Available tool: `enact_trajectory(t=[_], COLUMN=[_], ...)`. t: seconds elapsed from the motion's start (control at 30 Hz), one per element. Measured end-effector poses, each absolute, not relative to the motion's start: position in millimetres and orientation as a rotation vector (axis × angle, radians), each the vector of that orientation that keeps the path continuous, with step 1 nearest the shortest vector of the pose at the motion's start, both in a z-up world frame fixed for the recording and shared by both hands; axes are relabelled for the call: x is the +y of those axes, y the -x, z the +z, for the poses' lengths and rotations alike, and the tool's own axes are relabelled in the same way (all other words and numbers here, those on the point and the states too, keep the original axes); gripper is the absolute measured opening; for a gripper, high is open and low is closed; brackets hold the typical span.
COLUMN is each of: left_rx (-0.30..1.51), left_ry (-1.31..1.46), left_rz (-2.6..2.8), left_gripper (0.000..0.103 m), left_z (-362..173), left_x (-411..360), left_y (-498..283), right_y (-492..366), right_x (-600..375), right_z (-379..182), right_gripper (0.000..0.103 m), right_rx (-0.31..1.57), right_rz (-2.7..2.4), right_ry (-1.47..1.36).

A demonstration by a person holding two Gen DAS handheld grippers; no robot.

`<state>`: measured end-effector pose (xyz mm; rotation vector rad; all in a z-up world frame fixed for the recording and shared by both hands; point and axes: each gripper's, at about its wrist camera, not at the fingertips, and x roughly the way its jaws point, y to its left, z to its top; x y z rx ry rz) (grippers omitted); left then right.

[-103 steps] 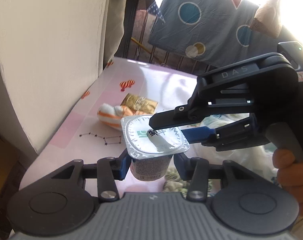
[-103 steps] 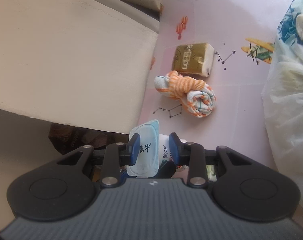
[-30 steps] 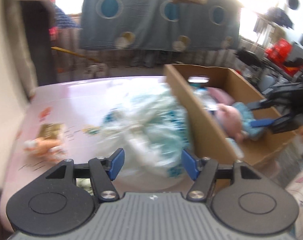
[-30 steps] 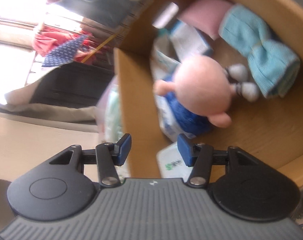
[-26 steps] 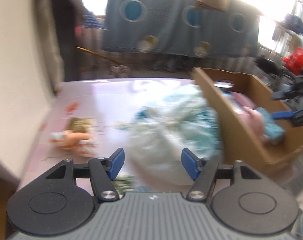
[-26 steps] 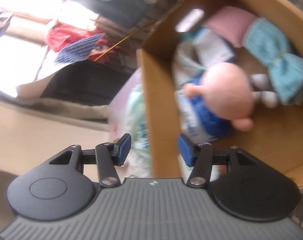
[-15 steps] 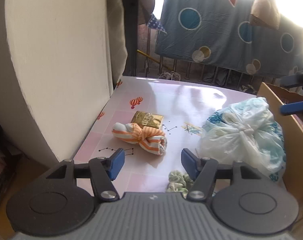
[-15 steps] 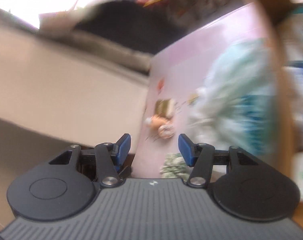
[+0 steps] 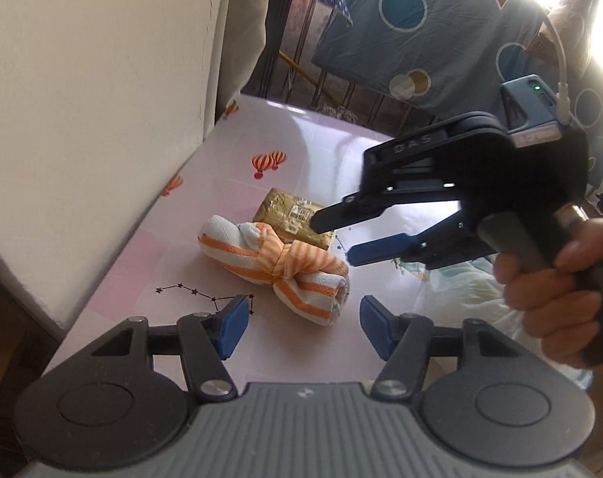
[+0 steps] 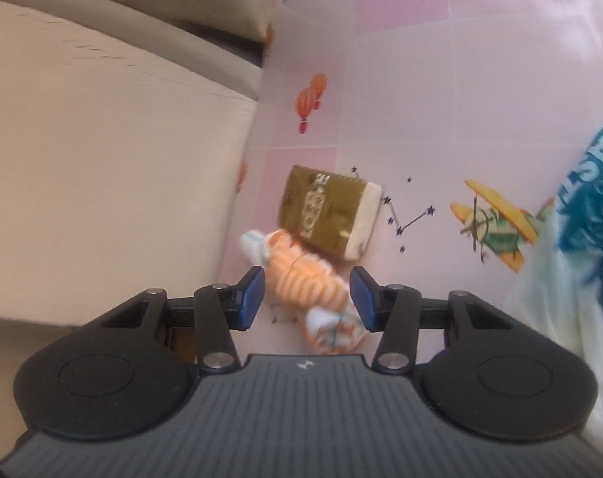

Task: Organize soft objects
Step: 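Close the right gripper on the orange-striped knotted cloth toy, then carry the cloth toy into the cardboard box and release it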

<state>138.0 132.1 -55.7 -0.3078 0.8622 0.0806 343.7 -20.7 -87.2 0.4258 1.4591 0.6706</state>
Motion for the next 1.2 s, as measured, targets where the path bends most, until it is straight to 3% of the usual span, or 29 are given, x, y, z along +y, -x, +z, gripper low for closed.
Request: enact_trajectory(t=[0.2,0.57,0.9,1.2], left_rx=[0.96,1.017,0.909,0.765], left_ry=[0.349,0.361,0.283,0.156], left_rz=[0.035,0.032,0.021,-0.122], left_gripper=[0.063,0.05,0.05,0.05], left_z=[-83,-91,-26,49], left_x=[143,139,115,24], left_y=[-170,-177,-140,-108], right_y=[-337,-327,-292,-257], right_x=[-16,-10,-46,-162], right_z=[-111,-110,-40,46], right_gripper=[0.043,0.039,0.038,0.038], right_rx=[1.55,1.569,1.454,1.244], right_rz=[0.725,0.766,0.849,0.846], right_ry=[-0.466,-0.482,-0.539,-0.628])
